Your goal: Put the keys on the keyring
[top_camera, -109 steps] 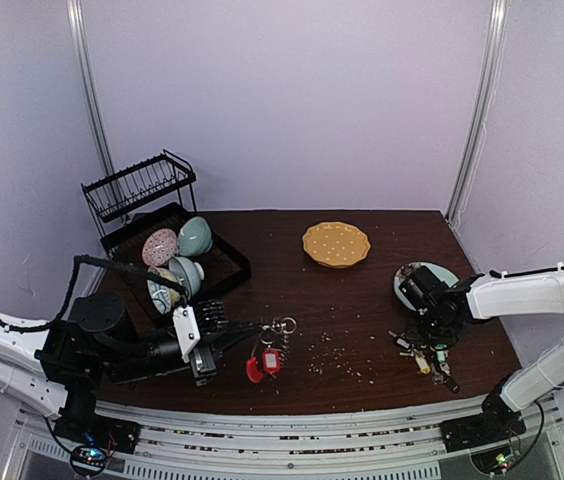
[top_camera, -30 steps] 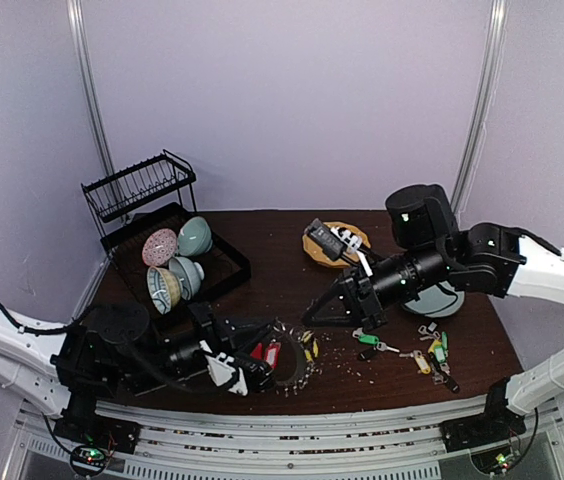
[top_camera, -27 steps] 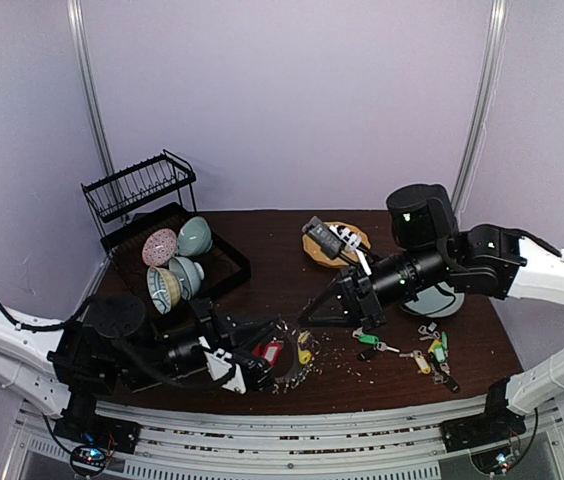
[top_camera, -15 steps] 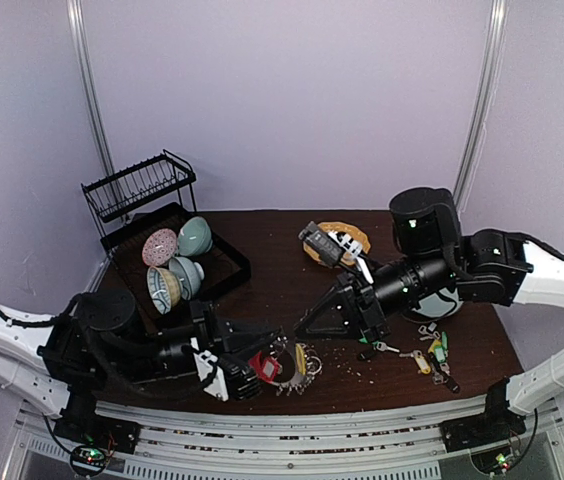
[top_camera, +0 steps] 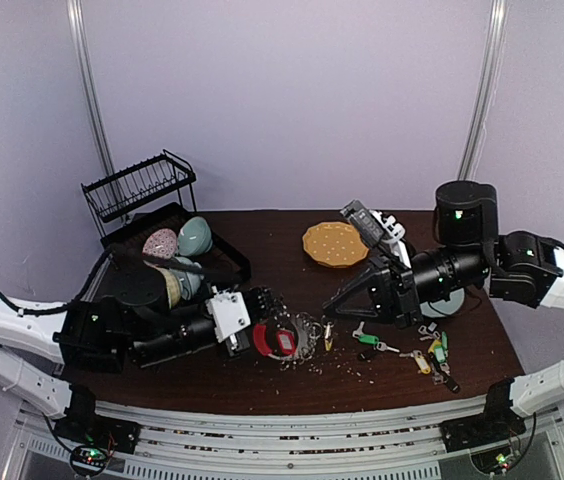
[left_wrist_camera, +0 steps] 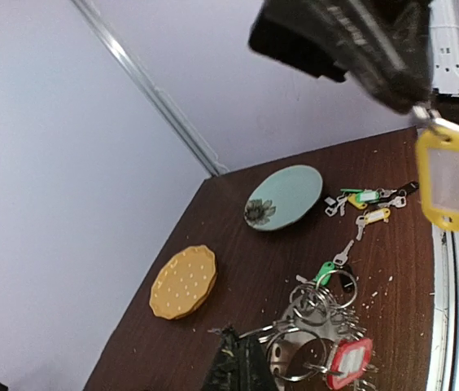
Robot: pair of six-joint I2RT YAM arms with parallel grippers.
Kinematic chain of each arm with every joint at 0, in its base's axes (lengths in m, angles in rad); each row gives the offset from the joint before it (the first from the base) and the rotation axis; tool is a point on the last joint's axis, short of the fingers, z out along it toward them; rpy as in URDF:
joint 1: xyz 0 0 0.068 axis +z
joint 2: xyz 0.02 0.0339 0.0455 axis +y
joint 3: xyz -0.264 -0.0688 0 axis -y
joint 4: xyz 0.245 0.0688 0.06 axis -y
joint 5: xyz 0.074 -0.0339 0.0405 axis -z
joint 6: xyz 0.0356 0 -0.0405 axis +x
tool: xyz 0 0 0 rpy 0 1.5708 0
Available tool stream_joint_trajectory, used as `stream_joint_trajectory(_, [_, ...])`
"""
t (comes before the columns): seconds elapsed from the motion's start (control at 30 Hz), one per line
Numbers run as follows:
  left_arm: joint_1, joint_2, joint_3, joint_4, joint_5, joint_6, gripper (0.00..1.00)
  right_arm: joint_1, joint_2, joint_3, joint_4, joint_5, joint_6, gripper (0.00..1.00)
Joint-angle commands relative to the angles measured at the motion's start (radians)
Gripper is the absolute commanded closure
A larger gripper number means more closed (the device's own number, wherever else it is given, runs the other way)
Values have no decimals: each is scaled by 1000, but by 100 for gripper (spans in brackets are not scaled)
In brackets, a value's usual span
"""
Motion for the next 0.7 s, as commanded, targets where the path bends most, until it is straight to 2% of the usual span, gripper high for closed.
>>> stream_joint_trajectory(0.0, [73, 9, 99, -142, -2, -331, 100, -26, -11, -21, 34, 30, 39, 100])
stream_joint_trajectory(0.1, [96, 3, 134, -199, 51, -424, 100, -45, 0, -30, 21, 65, 47, 100])
stream_joint_trajectory(0.2, [97, -1, 151, -216, 129, -470, 100, -54, 0, -52, 78, 51, 70, 100])
stream_joint_trajectory(0.3, [97, -35, 94, -116, 235, -461, 100, -54, 2, -60, 126, 26, 85, 100])
stream_joint_trajectory(0.37, [97, -62, 35, -34, 234, -429, 100, -55, 12, -63, 162, 16, 108, 100])
stream_joint_trajectory(0.47, [90, -84, -19, 47, 169, -278, 100, -53, 46, -55, 199, -14, 150, 100])
stream_joint_trajectory(0.57, [48, -128, -151, 271, 75, -7, 100, -39, 61, -62, 222, -41, 173, 100])
stream_joint_trajectory(0.67, [43, -142, -227, 485, 89, 191, 100, -32, 56, -94, 296, -52, 215, 100])
